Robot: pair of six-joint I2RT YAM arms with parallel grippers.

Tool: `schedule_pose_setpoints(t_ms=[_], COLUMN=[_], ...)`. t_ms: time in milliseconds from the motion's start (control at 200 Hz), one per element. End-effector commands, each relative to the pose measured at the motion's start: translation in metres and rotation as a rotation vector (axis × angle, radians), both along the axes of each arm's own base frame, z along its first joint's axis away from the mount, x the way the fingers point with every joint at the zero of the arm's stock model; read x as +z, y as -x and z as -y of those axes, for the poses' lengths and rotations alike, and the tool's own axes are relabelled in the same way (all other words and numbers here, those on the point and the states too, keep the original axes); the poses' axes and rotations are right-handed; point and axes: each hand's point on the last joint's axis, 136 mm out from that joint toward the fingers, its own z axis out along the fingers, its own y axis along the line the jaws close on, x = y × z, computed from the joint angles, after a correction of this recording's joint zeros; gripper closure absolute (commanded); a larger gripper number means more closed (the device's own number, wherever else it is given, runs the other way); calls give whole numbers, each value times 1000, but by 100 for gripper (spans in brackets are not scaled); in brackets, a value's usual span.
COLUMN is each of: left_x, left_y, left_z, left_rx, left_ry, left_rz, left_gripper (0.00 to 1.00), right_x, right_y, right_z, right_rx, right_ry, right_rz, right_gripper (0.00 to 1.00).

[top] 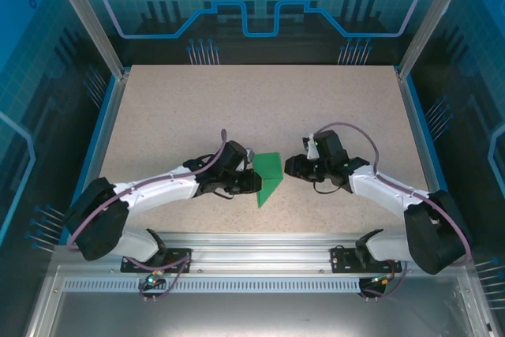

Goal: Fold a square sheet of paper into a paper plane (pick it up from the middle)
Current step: Third fold the triangle at the center of the table, then fourth fold the wing at the center of the table.

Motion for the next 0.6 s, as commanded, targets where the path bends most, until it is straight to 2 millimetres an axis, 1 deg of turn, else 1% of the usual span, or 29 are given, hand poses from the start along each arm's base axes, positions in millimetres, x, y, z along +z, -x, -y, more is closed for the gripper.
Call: schedule_pose_setpoints(t_ms=[0,130,180,295,355,460,595], left_x=[7,2,-3,-15,-24,-39,-50], left_y=[-7,-15,-18,-26,-30,-32,-32], left_z=[15,22,22,20,16,12,6], left_rx=[-57,-65,-59,-41,-26,-16,-5], left_ry=[42,28,9,-34,-63,-89,-126], left_rz=[13,11,10,9,1,-23,-33], left_gripper=[78,80,80,83,84,86,87], right_x=[-15,-19,-20,-23,-25,-27,-31], right_y=[15,19,20,21,22,22,23], right_z=[10,7,5,-1,-4,-12,-22], right_rx=[6,17,25,47,56,78,106], right_ry=[32,10,-3,-16,-19,-24,-17], right_rz=[-55,-69,-73,-87,-91,-100,-109], right_gripper=[64,61,60,58,58,57,56])
